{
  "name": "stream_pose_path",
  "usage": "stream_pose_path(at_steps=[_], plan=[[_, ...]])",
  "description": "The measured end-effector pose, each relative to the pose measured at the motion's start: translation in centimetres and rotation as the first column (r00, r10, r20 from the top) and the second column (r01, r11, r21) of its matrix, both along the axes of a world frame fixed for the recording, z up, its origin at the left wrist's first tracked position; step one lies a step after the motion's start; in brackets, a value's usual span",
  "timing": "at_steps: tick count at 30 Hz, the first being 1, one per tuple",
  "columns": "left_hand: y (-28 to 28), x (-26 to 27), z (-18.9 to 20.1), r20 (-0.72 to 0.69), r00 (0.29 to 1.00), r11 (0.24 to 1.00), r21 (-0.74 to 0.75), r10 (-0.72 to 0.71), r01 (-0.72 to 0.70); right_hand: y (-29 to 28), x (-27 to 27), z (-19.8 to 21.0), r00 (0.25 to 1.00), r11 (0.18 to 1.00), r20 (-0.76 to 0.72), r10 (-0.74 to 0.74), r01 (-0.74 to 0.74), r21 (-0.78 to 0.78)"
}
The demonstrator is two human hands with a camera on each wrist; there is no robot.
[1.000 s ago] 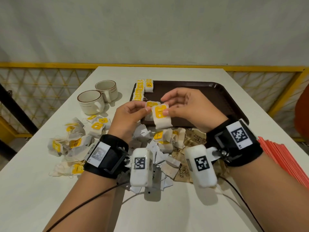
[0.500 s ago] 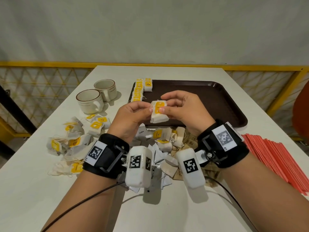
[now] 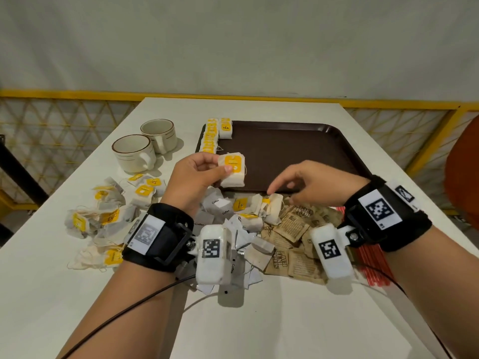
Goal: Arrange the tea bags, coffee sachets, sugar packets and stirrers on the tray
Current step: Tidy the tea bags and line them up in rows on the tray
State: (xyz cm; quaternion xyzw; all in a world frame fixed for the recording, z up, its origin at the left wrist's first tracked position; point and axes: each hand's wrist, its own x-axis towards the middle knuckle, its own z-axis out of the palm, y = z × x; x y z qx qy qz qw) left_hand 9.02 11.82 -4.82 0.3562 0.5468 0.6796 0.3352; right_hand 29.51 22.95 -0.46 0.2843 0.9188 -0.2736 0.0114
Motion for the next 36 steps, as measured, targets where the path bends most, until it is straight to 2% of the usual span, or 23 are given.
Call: stream_pose_path(at_steps=[4,9,11,14,18,24,27,30,31,33,36], plan=[[0.0,0.2,0.0,0.018,1.0,1.0,0.007,0.007,-0.007,-0.1,0.1,-0.6,0.996,0.998,-0.093,-0.004,-0.002,-0.07],[0.2,0.2,-0.2,0.006,1.0,1.0,-0.005,0.018,-0.018,0.3,0.5,0.9,0.977,0.988,-0.211,-0.02,-0.013,-0.154],[0.3,0.2,-0.3,-0.005,1.0,1.0,-0.013,0.01,-0.01,0.6,0.4,0.8,0.989,0.988,-0.147,0.01,-0.033,-0.152],[0.3,0.2,-0.3,-0.011,1.0,1.0,-0.023,-0.005,0.004,0.9,0.0,0.0,0.997,0.996,-0.011,0.08,-0.08,-0.031],[0.3,0.2,-0.3,-0.02,1.0,1.0,-0.029,0.007,-0.007,0.8,-0.1,-0.5,0.994,0.995,-0.076,0.081,-0.086,-0.055],[0.2,0.2,-0.2,-0.053,0.998,1.0,-0.025,0.014,-0.015,1.1,-0.3,-0.5,0.988,0.988,-0.063,0.139,-0.143,-0.058],[0.0,0.3,-0.1,-0.087,0.996,0.999,-0.007,0.037,-0.038,0.7,-0.2,0.6,0.971,0.973,-0.219,0.092,-0.134,-0.188],[-0.1,0.5,-0.1,-0.159,0.986,0.999,-0.001,0.048,-0.049,-0.7,-0.8,1.5,0.907,0.864,-0.42,-0.012,-0.203,-0.462],[-0.1,0.6,0.0,-0.177,0.983,0.999,-0.003,0.042,-0.043,-1.2,-1.3,1.6,0.887,0.843,-0.46,-0.037,-0.22,-0.491],[-0.1,0.8,0.0,-0.198,0.98,1.0,-0.004,0.016,-0.017,-2.1,-2.5,1.2,0.845,0.86,-0.525,-0.099,-0.193,-0.472],[-0.2,1.0,0.0,-0.208,0.978,1.0,-0.017,-0.018,0.015,-2.5,-4.1,0.2,0.765,0.892,-0.591,-0.254,-0.05,-0.449]])
